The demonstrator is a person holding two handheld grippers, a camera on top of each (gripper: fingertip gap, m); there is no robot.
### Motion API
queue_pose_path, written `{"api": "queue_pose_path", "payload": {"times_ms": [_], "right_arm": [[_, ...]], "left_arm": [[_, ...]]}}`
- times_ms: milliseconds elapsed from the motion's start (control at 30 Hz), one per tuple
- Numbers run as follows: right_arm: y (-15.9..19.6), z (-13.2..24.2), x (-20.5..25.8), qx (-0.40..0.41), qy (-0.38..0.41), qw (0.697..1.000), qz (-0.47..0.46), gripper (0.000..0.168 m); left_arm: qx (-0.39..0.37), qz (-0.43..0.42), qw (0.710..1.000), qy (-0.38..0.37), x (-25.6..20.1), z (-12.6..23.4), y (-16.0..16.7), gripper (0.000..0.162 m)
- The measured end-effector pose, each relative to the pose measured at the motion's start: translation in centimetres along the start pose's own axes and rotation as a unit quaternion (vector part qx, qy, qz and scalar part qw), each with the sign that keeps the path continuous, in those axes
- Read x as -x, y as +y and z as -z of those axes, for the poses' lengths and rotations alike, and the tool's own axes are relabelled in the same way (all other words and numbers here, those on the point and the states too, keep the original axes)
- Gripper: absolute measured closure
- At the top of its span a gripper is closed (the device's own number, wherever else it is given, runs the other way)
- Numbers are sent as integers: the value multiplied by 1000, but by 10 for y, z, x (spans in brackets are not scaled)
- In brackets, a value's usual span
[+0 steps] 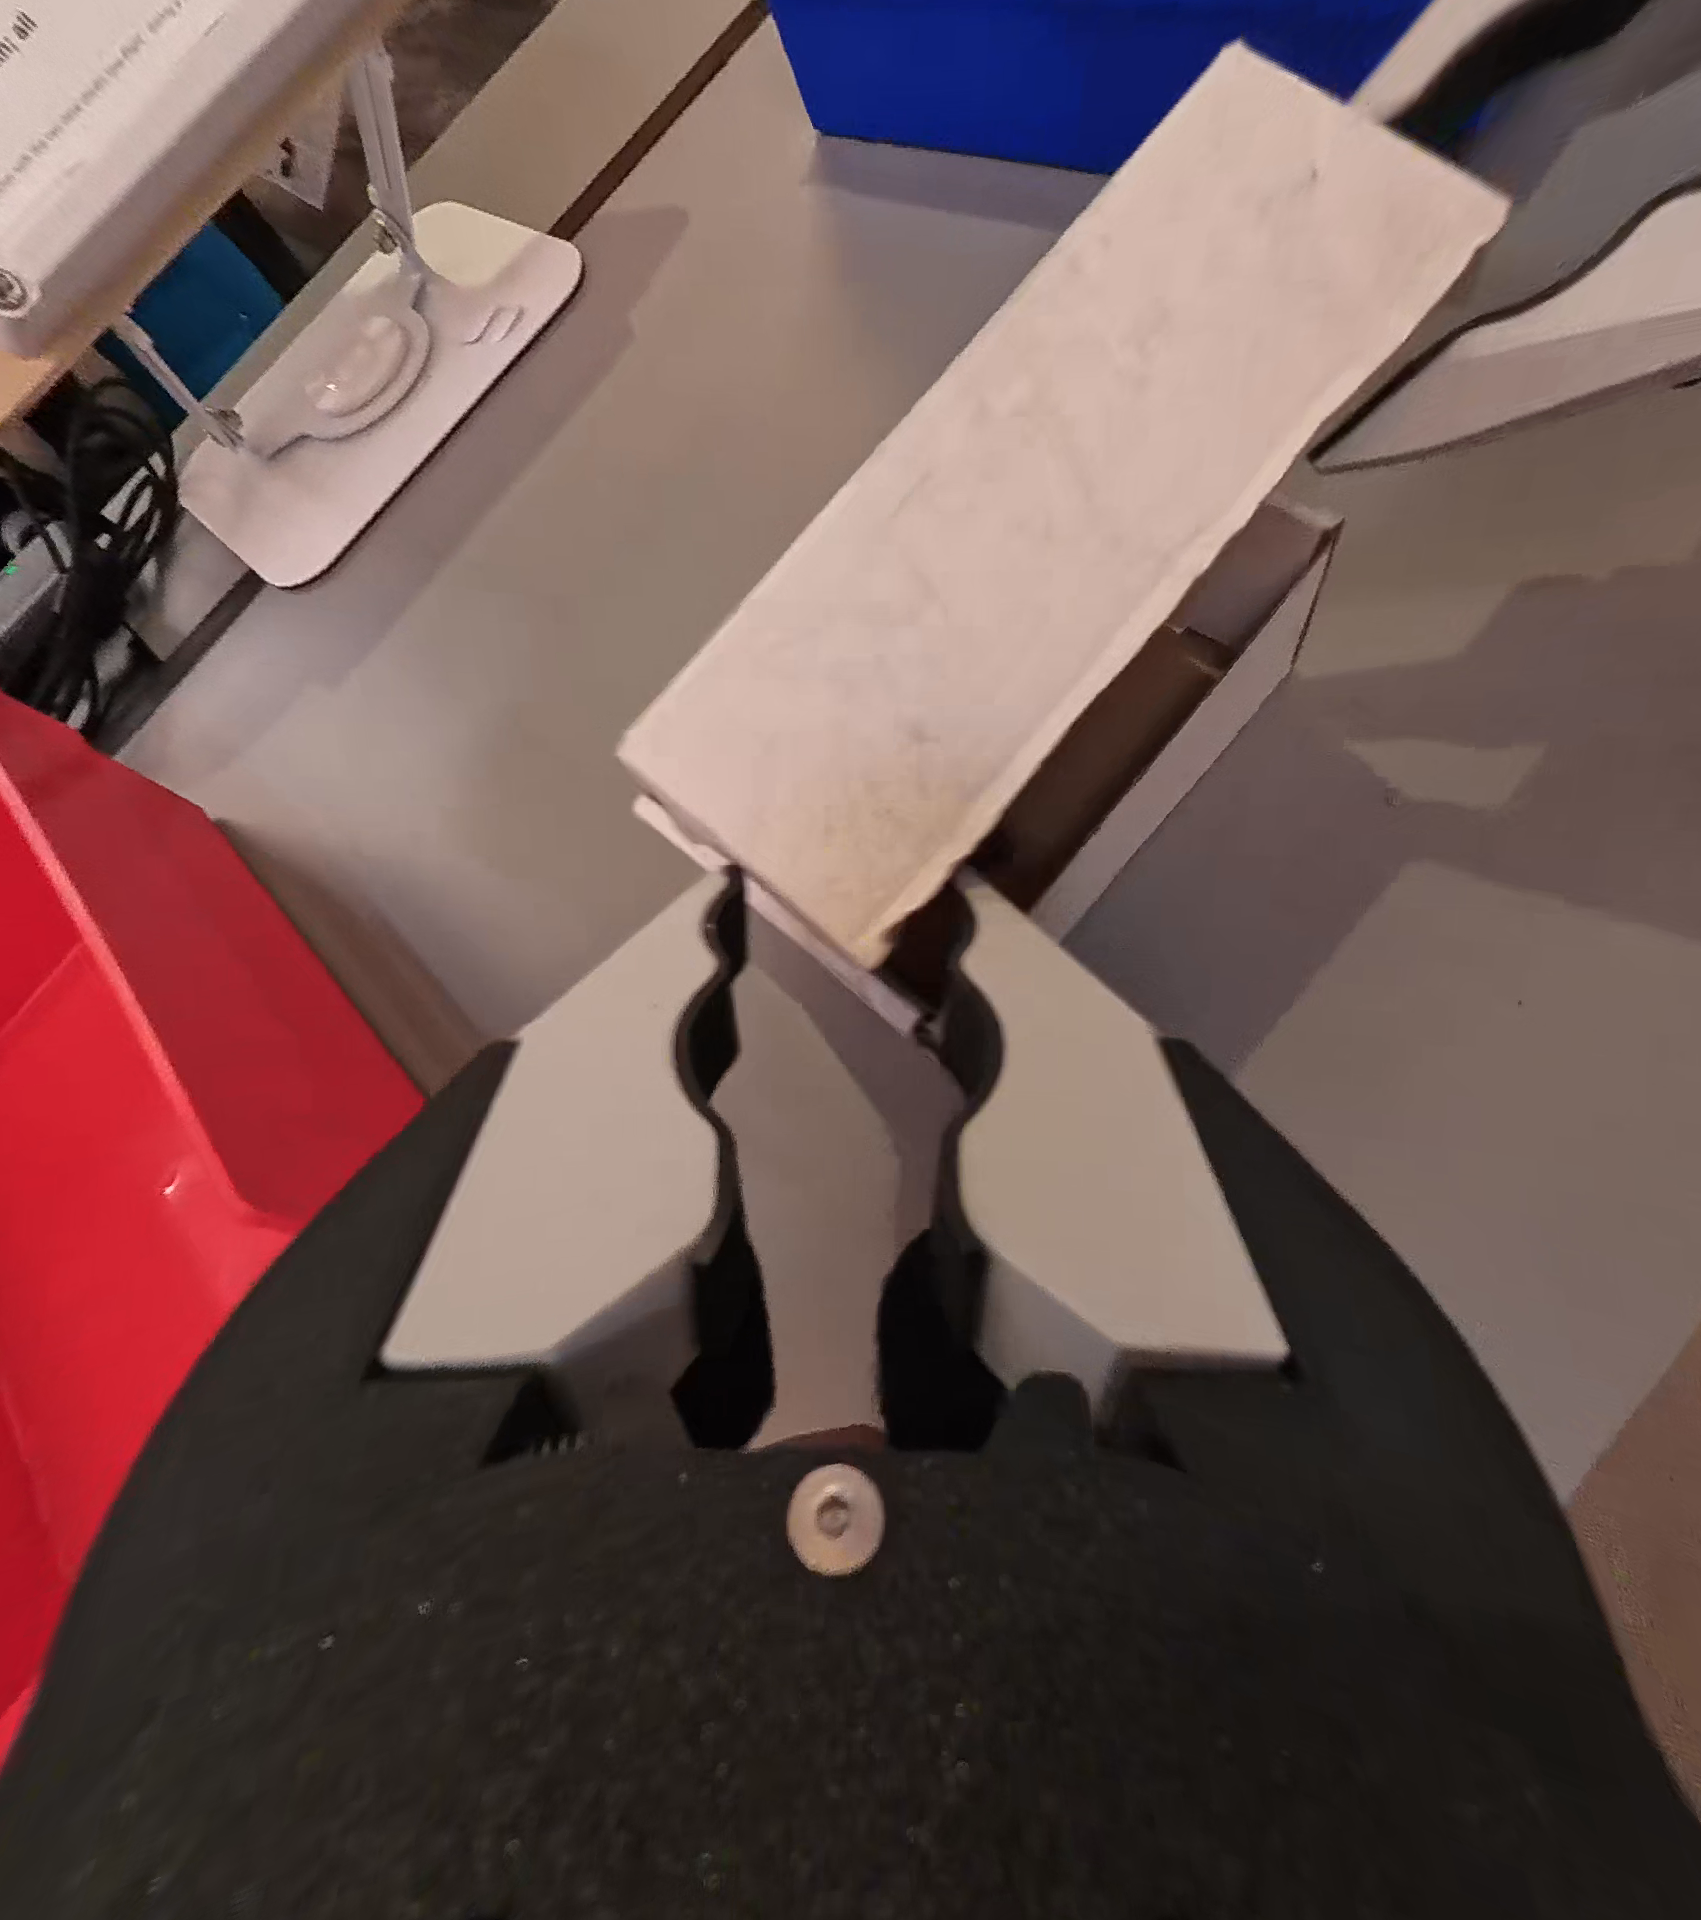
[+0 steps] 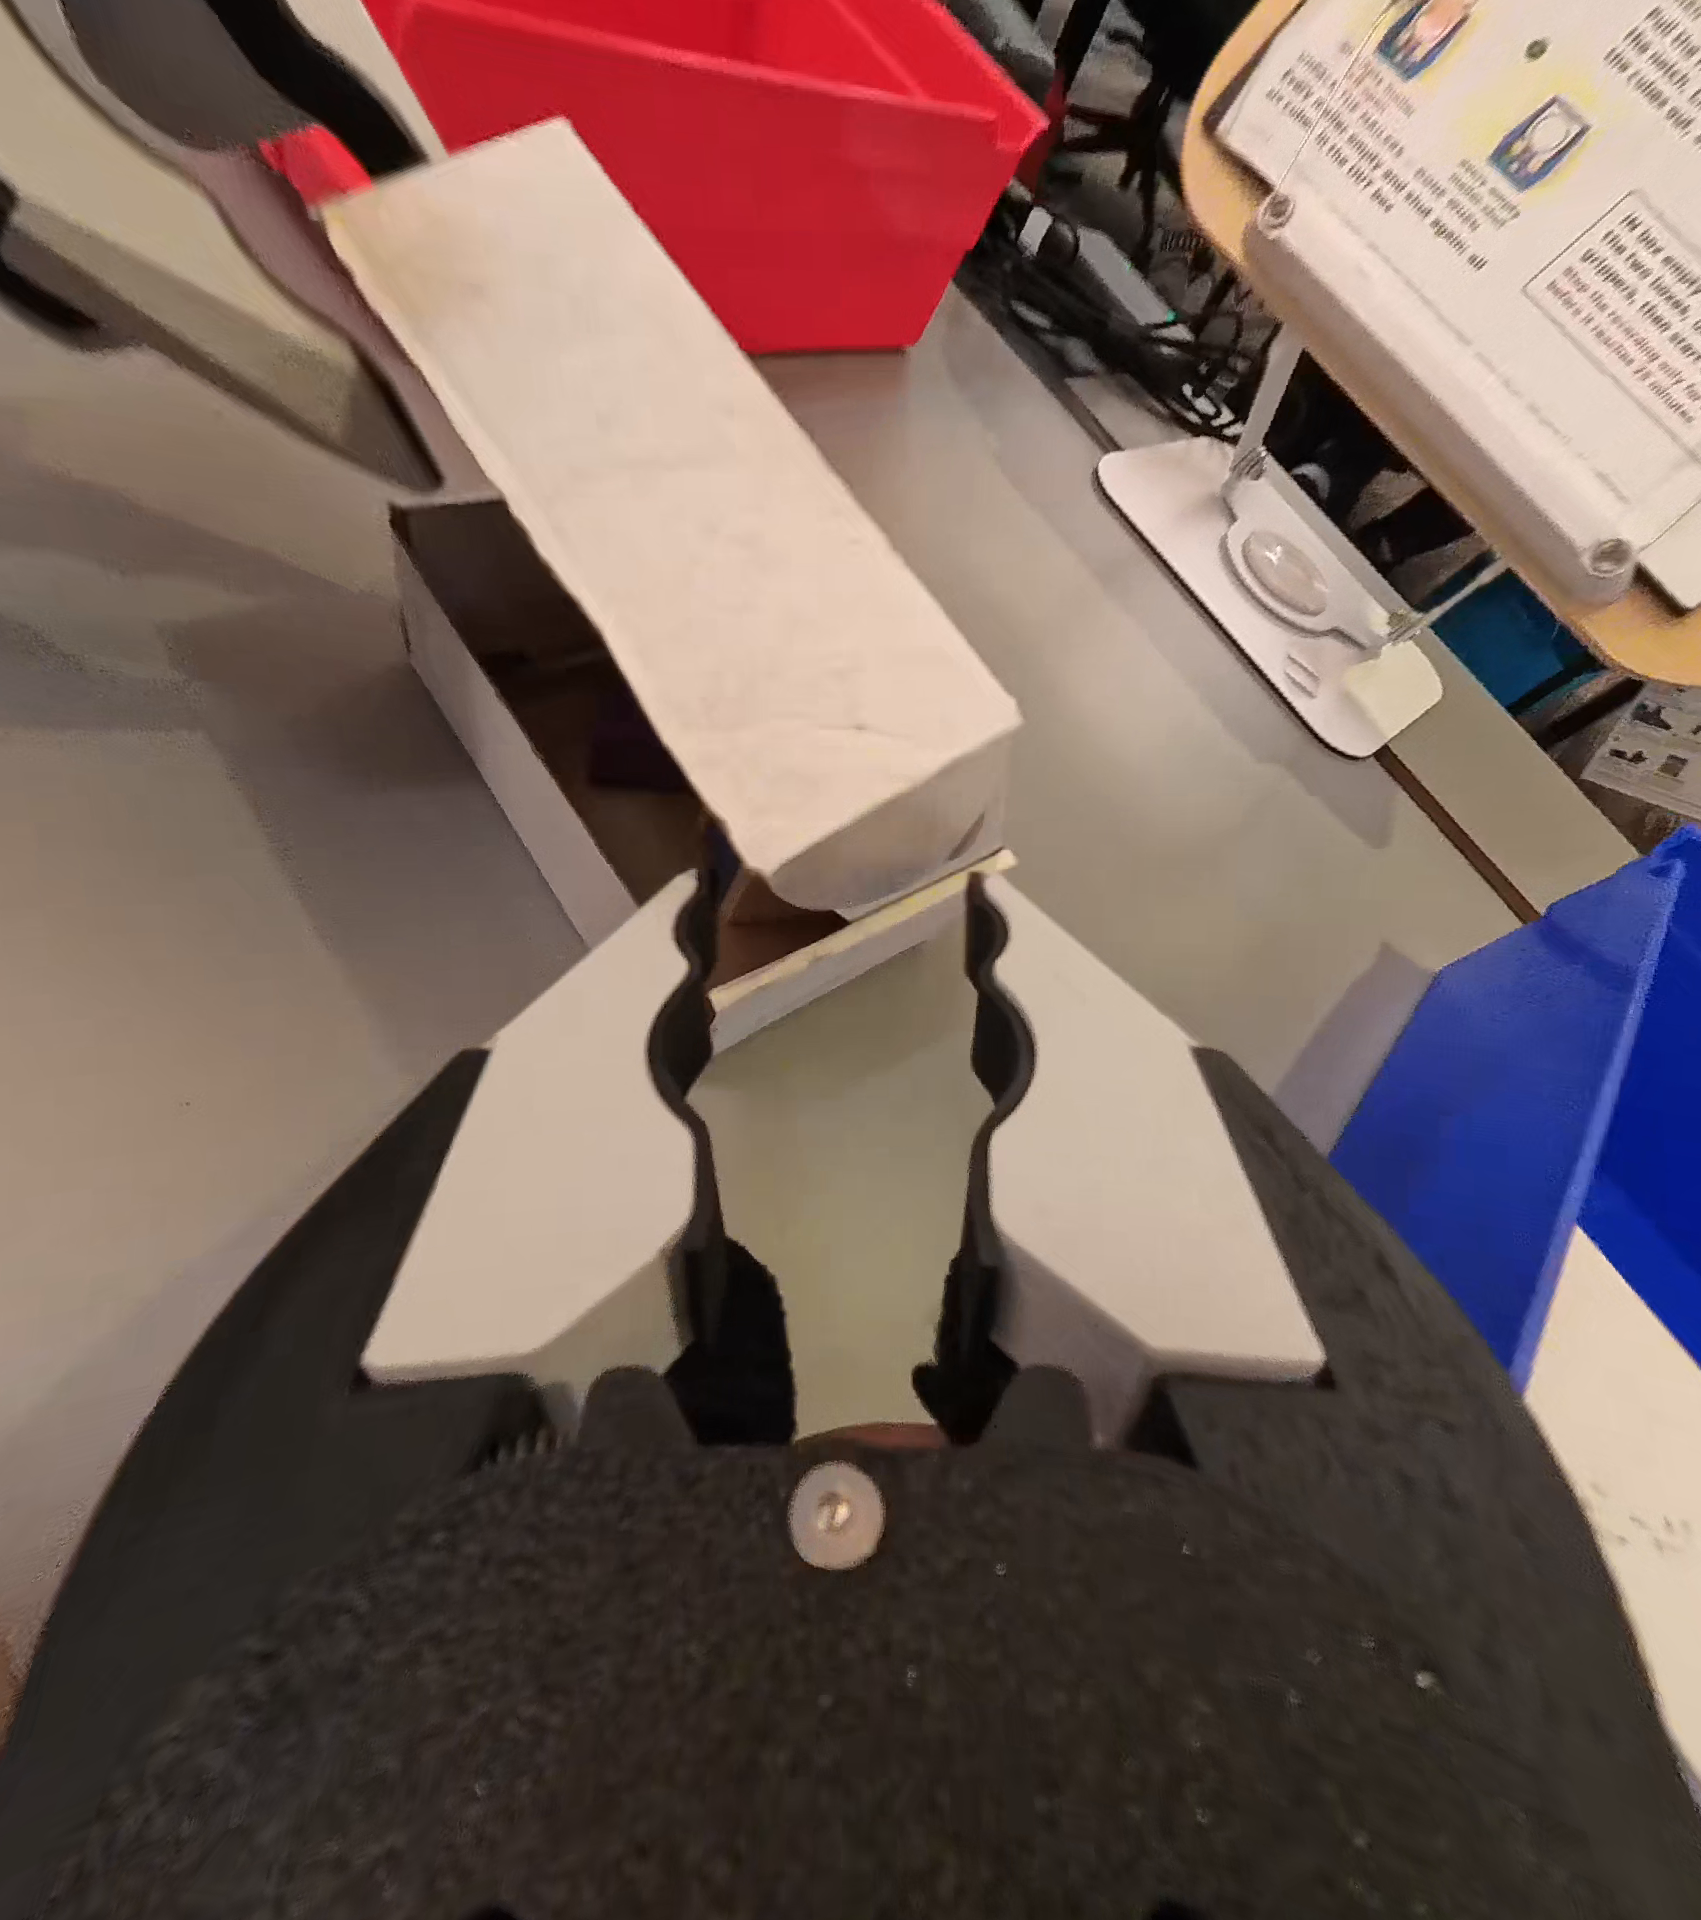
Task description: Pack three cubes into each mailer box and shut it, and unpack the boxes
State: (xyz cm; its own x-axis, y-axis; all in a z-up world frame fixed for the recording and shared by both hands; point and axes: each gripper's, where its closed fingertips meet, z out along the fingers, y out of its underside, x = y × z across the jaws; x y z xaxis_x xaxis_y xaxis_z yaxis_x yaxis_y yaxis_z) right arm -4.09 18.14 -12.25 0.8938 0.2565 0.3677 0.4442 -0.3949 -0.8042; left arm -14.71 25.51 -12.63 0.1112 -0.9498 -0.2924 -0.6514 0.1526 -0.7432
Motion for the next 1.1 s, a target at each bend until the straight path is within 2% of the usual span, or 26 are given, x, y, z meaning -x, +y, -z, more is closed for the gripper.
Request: {"api": "queue_pose_path", "payload": {"times_ms": [33, 133, 267, 500, 567, 633, 733, 900, 1000, 1100], "right_arm": [[1, -2, 2, 6, -2, 1000, 2, 131], [-1, 2, 0, 10, 11, 1000, 8, 154], [5, 13, 16, 46, -47, 998, -21, 158], [48, 13, 55, 155, -176, 968, -93, 161], [61, 6, 60, 176, -188, 961, -103, 161], [68, -2, 61, 182, -187, 960, -103, 164], [73, -11, 55, 187, -169, 963, -92, 168], [77, -9, 54, 185, -177, 961, -106, 162], [83, 1, 54, 183, -194, 957, -110, 149], [79, 8, 49, 170, -209, 955, -122, 132]], "left_arm": [[-2, 0, 1000, -2, -1, 2, -1, 139], [6, 14, 1000, 8, -7, 9, 0, 145], [33, 55, 996, 65, -28, 17, 10, 148], [107, 90, 980, 145, -69, 9, 53, 149], [120, 85, 977, 155, -75, 0, 63, 150], [128, 75, 975, 163, -81, -6, 71, 161], [131, 61, 977, 155, -82, -12, 73, 162], [134, 55, 979, 145, -75, -11, 82, 160], [135, 54, 977, 158, -70, -8, 87, 139], [132, 33, 976, 168, -62, -3, 90, 126]]}}
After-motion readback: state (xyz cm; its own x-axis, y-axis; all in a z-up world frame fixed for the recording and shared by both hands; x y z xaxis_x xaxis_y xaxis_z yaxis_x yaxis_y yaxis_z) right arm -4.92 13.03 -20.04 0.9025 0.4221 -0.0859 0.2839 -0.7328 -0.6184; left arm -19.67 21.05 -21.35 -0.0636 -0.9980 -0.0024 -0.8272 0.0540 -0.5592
